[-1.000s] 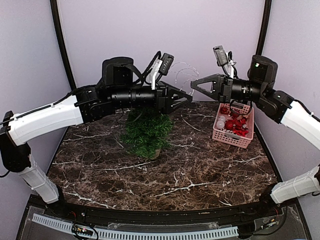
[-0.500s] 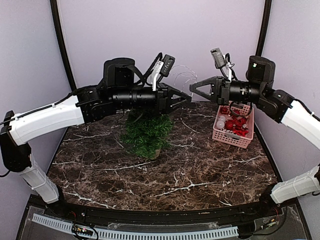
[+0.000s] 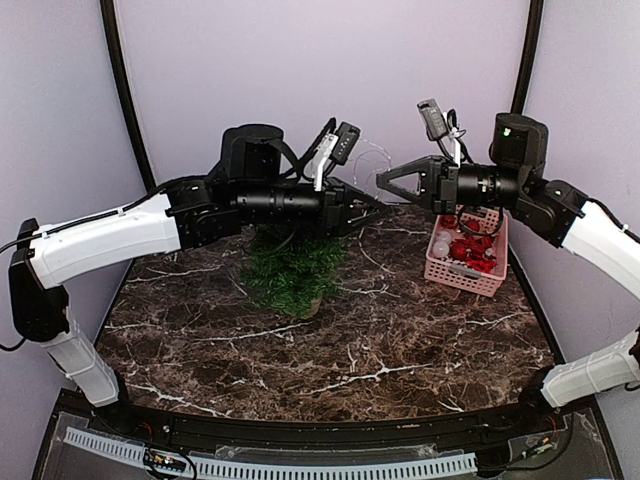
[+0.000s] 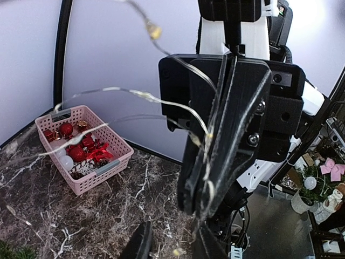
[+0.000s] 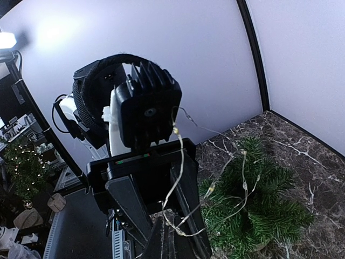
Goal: Decorate the small christmas tree
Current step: Pass from the right arm to the left
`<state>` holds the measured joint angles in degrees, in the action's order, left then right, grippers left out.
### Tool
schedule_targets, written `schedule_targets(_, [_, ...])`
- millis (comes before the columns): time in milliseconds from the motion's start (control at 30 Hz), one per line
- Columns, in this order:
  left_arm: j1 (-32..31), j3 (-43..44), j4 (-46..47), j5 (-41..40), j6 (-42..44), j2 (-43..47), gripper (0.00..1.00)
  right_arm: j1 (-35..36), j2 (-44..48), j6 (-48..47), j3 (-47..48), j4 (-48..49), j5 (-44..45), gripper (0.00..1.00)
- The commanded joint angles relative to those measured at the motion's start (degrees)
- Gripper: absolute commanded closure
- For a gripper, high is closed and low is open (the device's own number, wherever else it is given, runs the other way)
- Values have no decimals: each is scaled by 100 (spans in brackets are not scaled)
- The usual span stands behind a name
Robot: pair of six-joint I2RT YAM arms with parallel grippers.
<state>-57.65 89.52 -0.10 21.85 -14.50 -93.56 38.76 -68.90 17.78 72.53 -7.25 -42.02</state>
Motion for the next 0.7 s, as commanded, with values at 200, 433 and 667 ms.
schedule_targets(200, [-10, -138, 216, 195, -32, 179, 94, 61, 79, -159, 97, -29, 474, 100])
schedule_targets(433, [-10, -256, 230, -51, 69, 377, 100, 61, 184, -123, 4, 36, 824, 74])
schedule_targets(667, [6, -344, 52, -954, 409, 867, 100, 61, 708, 20, -241, -57, 1754, 22])
